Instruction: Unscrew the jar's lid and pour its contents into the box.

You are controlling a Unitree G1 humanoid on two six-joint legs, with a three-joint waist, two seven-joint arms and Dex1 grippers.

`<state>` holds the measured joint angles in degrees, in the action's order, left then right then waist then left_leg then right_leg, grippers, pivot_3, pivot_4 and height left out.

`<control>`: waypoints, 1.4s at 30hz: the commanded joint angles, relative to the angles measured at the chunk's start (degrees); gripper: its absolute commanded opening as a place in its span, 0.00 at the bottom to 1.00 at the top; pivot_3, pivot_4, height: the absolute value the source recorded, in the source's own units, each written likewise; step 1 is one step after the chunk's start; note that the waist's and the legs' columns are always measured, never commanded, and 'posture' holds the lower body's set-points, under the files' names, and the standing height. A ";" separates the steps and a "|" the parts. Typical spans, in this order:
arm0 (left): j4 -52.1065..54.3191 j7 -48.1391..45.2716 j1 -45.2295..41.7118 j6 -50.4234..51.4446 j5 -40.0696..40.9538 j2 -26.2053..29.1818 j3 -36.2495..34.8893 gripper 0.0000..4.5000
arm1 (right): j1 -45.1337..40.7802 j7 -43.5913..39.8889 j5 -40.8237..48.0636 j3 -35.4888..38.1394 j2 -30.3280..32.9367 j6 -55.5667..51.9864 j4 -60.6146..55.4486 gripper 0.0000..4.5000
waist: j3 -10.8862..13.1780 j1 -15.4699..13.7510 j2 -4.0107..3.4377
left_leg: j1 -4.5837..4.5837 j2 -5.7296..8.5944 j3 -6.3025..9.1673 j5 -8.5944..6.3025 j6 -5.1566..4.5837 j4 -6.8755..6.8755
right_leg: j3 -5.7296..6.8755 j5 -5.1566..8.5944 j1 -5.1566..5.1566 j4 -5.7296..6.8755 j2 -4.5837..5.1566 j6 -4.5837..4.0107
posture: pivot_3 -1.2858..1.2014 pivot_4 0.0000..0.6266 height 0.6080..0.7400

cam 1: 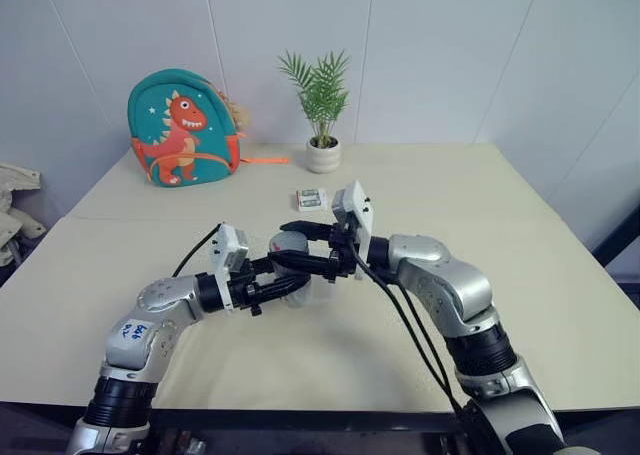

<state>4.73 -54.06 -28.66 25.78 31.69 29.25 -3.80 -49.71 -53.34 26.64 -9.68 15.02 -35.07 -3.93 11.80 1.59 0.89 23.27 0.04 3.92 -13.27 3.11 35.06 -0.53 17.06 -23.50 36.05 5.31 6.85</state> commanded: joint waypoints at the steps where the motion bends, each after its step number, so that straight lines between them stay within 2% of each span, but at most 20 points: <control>1: -1.32 -3.00 -0.86 -2.78 2.61 1.57 -4.46 0.45 | -0.65 -9.94 3.24 -1.54 2.92 1.27 -1.36 0.65 | 0.00 0.01 0.00 | 0.00 0.01 0.00 0.00 0.00 0.01 | 0.00 0.00 0.00 -0.01 0.01 0.01 | 0.52 0.24 1.00; 7: -3.06 -12.15 -0.80 -4.09 2.56 5.13 -3.27 0.45 | -4.04 -22.65 4.54 -2.47 8.72 2.88 2.44 0.65 | 0.00 0.11 0.00 | -0.01 0.00 -0.01 0.00 0.00 0.00 | 0.00 -0.01 0.01 0.00 -0.02 0.01 | 0.52 0.24 1.00; 12: -5.34 -15.17 -1.13 -6.36 1.87 6.54 -2.85 0.45 | -6.03 -27.92 4.70 -2.91 10.42 3.99 6.00 0.65 | 0.00 0.02 0.00 | 0.00 0.00 -0.01 0.00 -0.01 0.03 | 0.00 -0.01 0.01 0.00 -0.01 0.01 | 0.52 0.24 1.00; 28: -1.46 -13.15 2.47 -6.85 3.61 5.48 -3.25 0.45 | -5.54 -25.36 6.72 -0.75 8.63 2.53 6.60 0.65 | 0.00 0.01 0.00 | 0.00 -0.01 0.00 0.00 -0.01 0.03 | 0.00 -0.01 0.01 0.01 0.00 0.01 | 0.52 0.24 1.00; 31: -1.18 -12.56 2.45 -7.05 3.86 4.98 -3.09 0.45 | -5.47 -24.41 7.89 0.06 7.96 1.58 6.21 0.81 | 0.00 0.01 0.00 | 0.00 -0.01 0.00 0.00 -0.01 0.04 | 0.00 -0.01 0.01 0.02 0.00 0.01 | 0.52 0.24 1.00; 33: -1.05 -12.39 2.43 -7.06 3.85 4.68 -3.16 0.45 | -5.41 -23.89 8.51 0.84 7.43 1.52 5.58 0.96 | 0.00 0.01 0.00 | 0.00 -0.01 0.00 0.00 -0.01 0.05 | -0.01 -0.01 0.01 0.03 0.00 0.01 | 0.52 0.24 1.00; 34: -0.96 -12.33 2.48 -7.04 3.84 4.62 -3.20 0.45 | -5.37 -23.73 8.75 1.09 7.33 1.42 5.30 0.99 | 0.00 0.02 0.00 | 0.00 -0.01 0.00 0.00 -0.01 0.05 | -0.01 -0.01 0.00 0.03 0.00 0.01 | 0.52 0.24 1.00; 42: 0.14 -9.35 4.53 -7.37 4.33 3.66 -5.50 0.45 | -4.68 -17.67 10.39 4.60 6.75 0.14 1.47 0.99 | 0.00 -0.02 0.00 | 0.00 -0.01 0.00 0.00 -0.01 0.05 | -0.01 -0.01 0.00 0.03 0.01 0.01 | 0.52 0.24 1.00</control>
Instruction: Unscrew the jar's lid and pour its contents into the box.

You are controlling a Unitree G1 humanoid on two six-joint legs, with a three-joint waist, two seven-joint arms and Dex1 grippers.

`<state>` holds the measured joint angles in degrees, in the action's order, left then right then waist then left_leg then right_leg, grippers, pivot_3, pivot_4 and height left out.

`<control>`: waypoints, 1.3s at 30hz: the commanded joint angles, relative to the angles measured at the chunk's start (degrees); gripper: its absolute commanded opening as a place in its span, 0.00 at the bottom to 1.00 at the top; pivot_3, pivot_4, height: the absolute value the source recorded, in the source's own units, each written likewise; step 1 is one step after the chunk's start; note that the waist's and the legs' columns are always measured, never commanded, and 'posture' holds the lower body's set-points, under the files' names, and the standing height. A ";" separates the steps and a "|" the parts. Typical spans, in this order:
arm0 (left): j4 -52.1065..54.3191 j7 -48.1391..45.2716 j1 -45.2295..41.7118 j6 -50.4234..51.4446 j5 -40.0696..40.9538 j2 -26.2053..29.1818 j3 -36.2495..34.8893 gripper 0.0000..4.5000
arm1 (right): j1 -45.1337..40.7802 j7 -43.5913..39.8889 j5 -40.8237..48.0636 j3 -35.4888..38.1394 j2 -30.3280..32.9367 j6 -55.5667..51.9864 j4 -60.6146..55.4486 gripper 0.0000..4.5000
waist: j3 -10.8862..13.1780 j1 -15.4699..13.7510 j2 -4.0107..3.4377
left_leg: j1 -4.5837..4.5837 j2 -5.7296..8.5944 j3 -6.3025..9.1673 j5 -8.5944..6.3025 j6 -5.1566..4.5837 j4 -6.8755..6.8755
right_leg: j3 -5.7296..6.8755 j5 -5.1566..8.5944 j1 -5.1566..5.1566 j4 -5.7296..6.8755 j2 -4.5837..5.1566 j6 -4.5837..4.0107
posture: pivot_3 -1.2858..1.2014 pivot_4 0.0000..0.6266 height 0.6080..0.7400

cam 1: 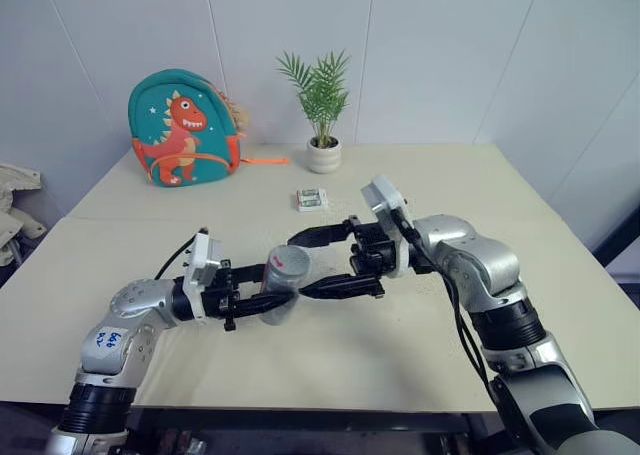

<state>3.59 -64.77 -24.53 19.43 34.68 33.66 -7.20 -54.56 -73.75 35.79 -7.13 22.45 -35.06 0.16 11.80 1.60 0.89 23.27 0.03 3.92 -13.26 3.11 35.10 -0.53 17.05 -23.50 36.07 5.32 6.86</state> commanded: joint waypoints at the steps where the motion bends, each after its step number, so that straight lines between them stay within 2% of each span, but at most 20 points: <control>1: 1.38 1.76 0.55 -1.03 1.45 -0.98 -2.32 0.45 | 0.27 3.56 1.05 2.16 -0.91 0.25 -2.94 0.99 | 0.00 -0.04 0.00 | 0.00 0.00 0.00 0.00 0.00 0.00 | 0.00 0.00 0.00 0.00 0.00 0.00 | 0.52 0.24 1.00; 8: 2.68 4.93 1.06 -1.87 1.49 -4.67 -2.56 0.45 | 0.33 14.46 -2.90 -0.88 -6.07 -0.86 -4.70 0.99 | 0.00 0.01 0.00 | -0.01 0.00 0.00 0.01 0.01 0.00 | -0.01 0.00 -0.02 0.05 0.00 0.00 | 0.52 0.24 1.00; 14: 3.59 6.44 0.96 -2.58 1.21 -7.78 -1.61 0.45 | -0.03 18.04 -4.45 -2.59 -8.61 -1.18 -3.79 0.99 | 0.00 -0.02 0.00 | -0.01 0.01 0.00 0.01 0.01 0.01 | -0.01 0.00 -0.01 0.04 0.01 -0.01 | 0.52 0.24 1.00; 25: 4.48 7.36 1.73 -4.07 1.14 -10.28 -1.20 0.45 | -1.80 17.74 -4.34 0.23 -9.71 1.37 1.92 0.99 | 0.00 0.03 0.00 | -0.02 0.01 0.00 0.03 0.00 0.01 | -0.02 0.00 -0.01 0.09 0.00 -0.01 | 0.52 0.24 1.00; 39: 3.88 8.16 2.11 -6.11 1.40 -11.82 -1.47 0.45 | -1.81 13.97 -4.48 3.00 -5.39 3.50 6.24 0.99 | 0.00 0.03 0.00 | -0.02 0.02 0.00 0.03 0.00 0.02 | -0.02 0.00 -0.01 0.09 0.00 0.00 | 0.52 0.24 1.00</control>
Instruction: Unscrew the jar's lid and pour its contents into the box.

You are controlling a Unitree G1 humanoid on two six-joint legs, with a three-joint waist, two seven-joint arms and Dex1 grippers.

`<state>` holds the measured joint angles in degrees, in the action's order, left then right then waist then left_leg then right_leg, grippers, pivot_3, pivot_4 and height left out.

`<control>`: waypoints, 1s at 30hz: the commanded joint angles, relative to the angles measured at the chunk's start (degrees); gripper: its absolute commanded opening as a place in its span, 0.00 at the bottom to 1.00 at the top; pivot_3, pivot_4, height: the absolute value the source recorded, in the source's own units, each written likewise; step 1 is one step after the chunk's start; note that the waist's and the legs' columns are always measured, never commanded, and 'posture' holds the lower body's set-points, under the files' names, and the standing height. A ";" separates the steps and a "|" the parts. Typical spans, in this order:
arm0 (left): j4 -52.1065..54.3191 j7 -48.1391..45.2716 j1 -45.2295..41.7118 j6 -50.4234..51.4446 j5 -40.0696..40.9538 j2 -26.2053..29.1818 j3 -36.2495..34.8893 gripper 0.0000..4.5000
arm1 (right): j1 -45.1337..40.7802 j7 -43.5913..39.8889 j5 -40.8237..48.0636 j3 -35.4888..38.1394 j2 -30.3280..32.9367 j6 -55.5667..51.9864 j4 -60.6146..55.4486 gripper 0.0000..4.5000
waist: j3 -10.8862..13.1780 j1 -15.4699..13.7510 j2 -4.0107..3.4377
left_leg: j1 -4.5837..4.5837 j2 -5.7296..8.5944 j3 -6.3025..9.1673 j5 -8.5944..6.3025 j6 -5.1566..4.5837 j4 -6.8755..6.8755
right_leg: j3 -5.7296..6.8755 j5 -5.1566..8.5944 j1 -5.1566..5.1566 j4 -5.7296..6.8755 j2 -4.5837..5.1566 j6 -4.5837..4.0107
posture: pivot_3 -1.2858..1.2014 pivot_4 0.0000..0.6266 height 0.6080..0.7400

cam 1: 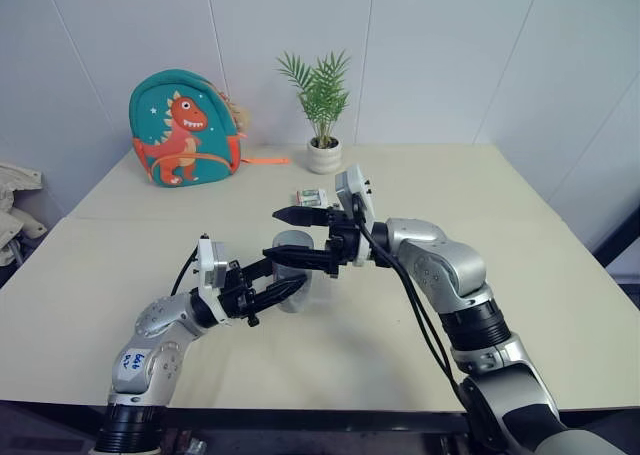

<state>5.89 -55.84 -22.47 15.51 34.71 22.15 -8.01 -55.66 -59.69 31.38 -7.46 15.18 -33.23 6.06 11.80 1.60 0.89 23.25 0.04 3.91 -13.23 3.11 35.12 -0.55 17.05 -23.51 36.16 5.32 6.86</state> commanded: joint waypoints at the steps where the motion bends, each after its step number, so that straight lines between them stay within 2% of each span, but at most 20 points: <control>1: 1.55 -0.70 0.02 -2.25 1.39 -0.39 -0.66 0.45 | -0.65 -0.34 -0.09 3.45 2.35 1.83 0.64 0.99 | 0.00 0.02 0.00 | 0.00 0.00 0.00 0.00 0.00 0.00 | 0.00 0.00 0.00 0.00 0.00 0.00 | 0.52 0.24 1.00; 16: 1.16 -0.27 0.31 -2.83 1.71 -0.86 -1.16 0.45 | -1.47 -5.21 -1.37 6.28 9.13 3.80 8.30 0.99 | 0.00 0.04 0.00 | 0.00 -0.01 -0.03 0.00 0.00 0.00 | -0.03 0.00 0.00 -0.02 -0.02 0.01 | 0.52 0.24 1.00; 25: 0.69 -0.04 0.10 -2.83 1.40 -0.81 -1.11 0.45 | -0.61 -5.46 7.45 7.04 5.38 -4.03 -3.04 0.99 | 0.00 0.04 0.00 | 0.00 0.00 -0.03 0.00 0.00 0.01 | -0.03 -0.01 0.00 -0.03 -0.01 0.03 | 0.52 0.24 1.00; 30: 0.51 0.19 -0.26 -2.74 1.20 -1.24 -0.56 0.45 | -0.06 -2.86 5.31 3.20 2.20 -3.73 -6.00 0.99 | 0.00 -0.04 0.00 | 0.01 0.01 -0.01 0.00 0.00 0.02 | -0.03 -0.02 0.02 -0.03 0.00 0.03 | 0.52 0.24 1.00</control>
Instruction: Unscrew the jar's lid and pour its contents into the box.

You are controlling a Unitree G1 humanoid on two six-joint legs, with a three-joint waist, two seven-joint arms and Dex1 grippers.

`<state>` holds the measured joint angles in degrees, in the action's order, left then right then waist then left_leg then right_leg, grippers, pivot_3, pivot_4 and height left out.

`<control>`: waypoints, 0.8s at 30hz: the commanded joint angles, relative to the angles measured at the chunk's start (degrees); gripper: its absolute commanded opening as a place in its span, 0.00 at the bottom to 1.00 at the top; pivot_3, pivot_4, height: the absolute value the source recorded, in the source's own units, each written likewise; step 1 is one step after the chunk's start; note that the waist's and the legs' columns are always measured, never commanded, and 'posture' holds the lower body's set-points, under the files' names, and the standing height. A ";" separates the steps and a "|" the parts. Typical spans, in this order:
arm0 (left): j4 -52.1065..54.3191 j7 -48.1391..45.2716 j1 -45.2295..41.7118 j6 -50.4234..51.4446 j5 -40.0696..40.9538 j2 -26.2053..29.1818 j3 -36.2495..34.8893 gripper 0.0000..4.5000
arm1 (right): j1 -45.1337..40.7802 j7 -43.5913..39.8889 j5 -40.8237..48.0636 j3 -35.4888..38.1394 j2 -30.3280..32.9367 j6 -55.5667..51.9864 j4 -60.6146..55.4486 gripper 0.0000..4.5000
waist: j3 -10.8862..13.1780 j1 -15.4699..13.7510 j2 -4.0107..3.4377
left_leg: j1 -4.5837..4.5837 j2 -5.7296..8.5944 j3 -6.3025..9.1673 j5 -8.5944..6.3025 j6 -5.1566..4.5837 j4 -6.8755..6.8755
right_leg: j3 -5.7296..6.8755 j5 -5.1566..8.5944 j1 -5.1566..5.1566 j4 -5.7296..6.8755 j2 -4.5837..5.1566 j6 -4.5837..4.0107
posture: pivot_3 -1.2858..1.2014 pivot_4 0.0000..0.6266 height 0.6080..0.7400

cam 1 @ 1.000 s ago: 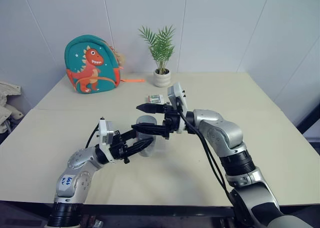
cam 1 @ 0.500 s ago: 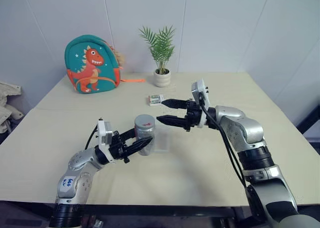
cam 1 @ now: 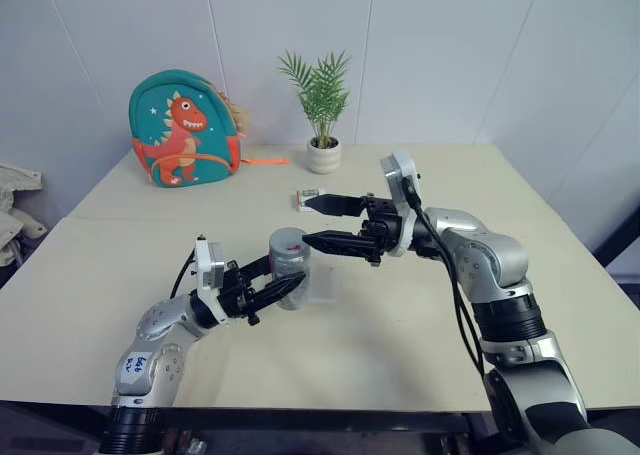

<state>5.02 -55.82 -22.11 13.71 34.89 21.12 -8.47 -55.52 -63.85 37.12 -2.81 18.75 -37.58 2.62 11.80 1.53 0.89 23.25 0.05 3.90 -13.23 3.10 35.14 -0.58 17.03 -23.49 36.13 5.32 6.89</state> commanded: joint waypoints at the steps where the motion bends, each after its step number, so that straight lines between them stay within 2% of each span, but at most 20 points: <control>1: 1.37 0.20 -0.77 -0.87 1.02 -0.26 0.00 0.45 | -0.37 2.08 -1.45 -2.36 -2.11 1.13 -2.22 0.99 | 0.00 0.07 0.00 | 0.00 0.00 0.00 0.00 0.00 0.00 | 0.00 0.00 0.00 0.00 0.00 0.00 | 0.52 0.24 1.00; 6: 1.29 0.25 -1.27 -0.68 1.11 -0.36 0.22 0.45 | -1.59 4.67 -5.66 -5.04 -4.72 3.47 0.33 0.99 | 0.00 0.04 0.00 | -0.01 0.00 0.00 0.00 0.00 0.00 | 0.00 0.00 -0.01 0.02 -0.01 0.00 | 0.52 0.24 1.00; 13: 1.32 0.21 -1.11 -0.68 1.06 -0.65 0.76 0.45 | -3.15 4.46 -7.15 -5.80 -6.34 4.72 1.98 0.99 | 0.00 0.09 0.00 | 0.00 0.00 0.00 0.00 0.00 -0.01 | 0.00 0.00 -0.01 0.01 0.00 0.00 | 0.52 0.24 1.00; 24: 1.64 0.34 -0.76 -0.57 1.13 -0.50 0.58 0.45 | -1.47 2.32 -6.95 -3.12 -2.12 5.10 3.48 0.99 | 0.00 0.09 0.00 | 0.00 0.01 0.00 0.00 0.00 -0.01 | 0.00 0.00 -0.01 -0.01 0.00 0.00 | 0.52 0.24 1.00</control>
<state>5.00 -55.11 -22.39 13.80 34.89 20.47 -7.66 -57.12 -61.23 29.80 -7.89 15.63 -33.63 6.86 11.80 1.62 0.89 23.25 0.06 3.91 -13.23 3.10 35.13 -0.57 17.03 -23.50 36.13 5.31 6.89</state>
